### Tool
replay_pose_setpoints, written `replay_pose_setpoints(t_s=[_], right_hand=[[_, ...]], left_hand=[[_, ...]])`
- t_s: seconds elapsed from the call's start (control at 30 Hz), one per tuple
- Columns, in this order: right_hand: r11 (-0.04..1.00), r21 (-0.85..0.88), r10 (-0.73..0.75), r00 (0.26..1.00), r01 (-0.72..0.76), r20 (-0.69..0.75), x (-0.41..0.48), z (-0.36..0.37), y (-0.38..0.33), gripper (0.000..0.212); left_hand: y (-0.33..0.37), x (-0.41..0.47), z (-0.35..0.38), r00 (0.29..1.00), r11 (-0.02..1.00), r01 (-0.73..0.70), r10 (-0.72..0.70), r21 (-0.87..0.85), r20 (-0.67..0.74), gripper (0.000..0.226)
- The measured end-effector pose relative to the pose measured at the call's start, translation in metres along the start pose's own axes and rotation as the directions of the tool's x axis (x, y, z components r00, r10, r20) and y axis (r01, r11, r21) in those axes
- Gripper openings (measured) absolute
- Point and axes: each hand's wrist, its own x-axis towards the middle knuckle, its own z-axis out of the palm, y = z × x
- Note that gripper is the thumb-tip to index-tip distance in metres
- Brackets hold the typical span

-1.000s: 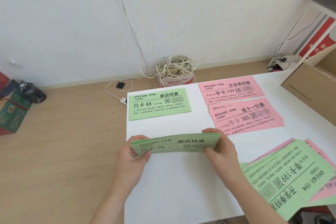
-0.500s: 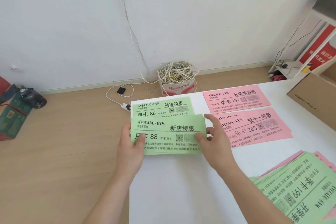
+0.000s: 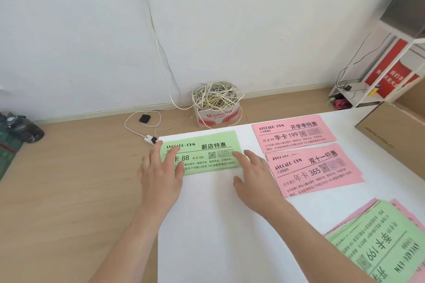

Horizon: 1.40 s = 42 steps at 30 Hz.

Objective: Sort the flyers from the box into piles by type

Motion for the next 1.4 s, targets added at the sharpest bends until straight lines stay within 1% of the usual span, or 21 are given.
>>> replay_pose_setpoints(t_s=[0.07,0.17,0.23,0.3,0.4,0.5,0.57,0.63,0.7,0.8,0.87,0.97,1.0,1.07,1.13,1.2,1.23,1.27,1.3,1.37,1.4], right_hand=[[0.999,0.017,-0.027,0.999,0.028,-0.023,-0.022,-0.018,0.008,0.061],[0.998,0.055,-0.02,1.0,0.021,-0.02,-0.072,-0.059,0.036,0.06],[1.0,-0.001,0.009,1.0,-0.009,0.026,-0.107,-0.084,0.062,0.065],[0.989,-0.137,0.074,0.991,-0.058,0.114,-0.136,-0.102,0.089,0.078],[0.951,-0.282,0.188,0.96,-0.125,0.21,-0.172,-0.113,0.13,0.101],[0.947,-0.275,0.236,0.941,-0.167,0.241,-0.199,-0.114,0.167,0.102],[0.95,-0.249,0.247,0.94,-0.188,0.236,-0.209,-0.111,0.187,0.103],[0.951,-0.241,0.251,0.937,-0.193,0.241,-0.213,-0.108,0.204,0.102],[0.952,-0.245,0.242,0.941,-0.183,0.236,-0.214,-0.104,0.217,0.099],[0.953,-0.284,0.158,0.974,-0.107,0.164,-0.212,-0.099,0.231,0.086],[0.955,-0.288,0.11,0.988,-0.074,0.112,-0.208,-0.101,0.24,0.082],[0.969,-0.24,0.084,0.989,-0.053,0.119,-0.204,-0.11,0.255,0.081],[0.978,-0.201,0.08,0.989,-0.054,0.125,-0.204,-0.113,0.258,0.08],[0.995,-0.021,0.101,0.991,-0.1,0.085,-0.205,-0.116,0.261,0.073],[0.971,0.186,0.172,0.98,-0.151,-0.097,-0.21,-0.114,0.259,0.052],[0.901,0.373,0.322,0.916,-0.22,-0.239,-0.215,-0.113,0.252,0.021],[0.827,0.501,0.409,0.885,-0.256,-0.223,-0.218,-0.113,0.245,0.01],[0.721,0.631,0.472,0.87,-0.286,-0.144,-0.221,-0.114,0.236,0.007],[0.587,0.746,0.486,0.874,-0.315,-0.013,-0.225,-0.116,0.226,0.011],[0.292,0.874,0.386,0.884,-0.389,0.265,-0.229,-0.118,0.208,0.025],[0.201,0.888,0.317,0.886,-0.413,0.34,-0.231,-0.119,0.2,0.029]], left_hand=[[0.009,-0.011,-0.007,0.996,0.992,-0.087,0.084,-0.089,-0.034,0.025],[0.038,-0.044,-0.014,0.958,0.94,-0.27,0.284,-0.207,0.039,0.019],[0.066,-0.071,-0.014,0.882,0.876,-0.409,0.451,-0.257,0.134,0.021],[0.094,-0.096,-0.01,0.804,0.82,-0.485,0.555,-0.304,0.213,0.021],[0.139,-0.126,-0.001,0.724,0.755,-0.535,0.641,-0.379,0.256,0.019],[0.184,-0.149,0.012,0.667,0.701,-0.595,0.704,-0.394,0.244,0.023],[0.212,-0.164,0.019,0.622,0.682,-0.627,0.729,-0.376,0.285,0.033],[0.237,-0.179,0.026,0.583,0.71,-0.639,0.698,-0.296,0.415,0.054],[0.256,-0.194,0.032,0.582,0.744,-0.636,0.637,-0.205,0.505,0.078],[0.266,-0.212,0.036,0.589,0.77,-0.62,0.584,-0.15,0.559,0.087],[0.266,-0.217,0.034,0.603,0.772,-0.611,0.596,-0.175,0.53,0.074],[0.26,-0.215,0.029,0.637,0.767,-0.591,0.633,-0.248,0.439,0.029],[0.258,-0.212,0.026,0.649,0.775,-0.572,0.628,-0.268,0.428,0.021],[0.26,-0.207,0.021,0.688,0.83,-0.462,0.558,-0.314,0.464,0.027],[0.264,-0.199,0.017,0.772,0.898,-0.297,0.426,-0.326,0.471,0.024],[0.267,-0.196,0.014,0.842,0.919,-0.136,0.304,-0.37,0.445,0.016],[0.268,-0.195,0.012,0.863,0.917,-0.085,0.263,-0.39,0.431,0.014],[0.268,-0.195,0.009,0.894,0.908,-0.065,0.237,-0.415,0.38,0.013],[0.269,-0.196,0.005,0.92,0.903,-0.08,0.229,-0.423,0.316,0.013],[0.275,-0.2,-0.002,0.924,0.888,-0.26,0.343,-0.379,0.169,0.013],[0.281,-0.206,-0.003,0.885,0.856,-0.386,0.449,-0.345,0.125,0.014]])
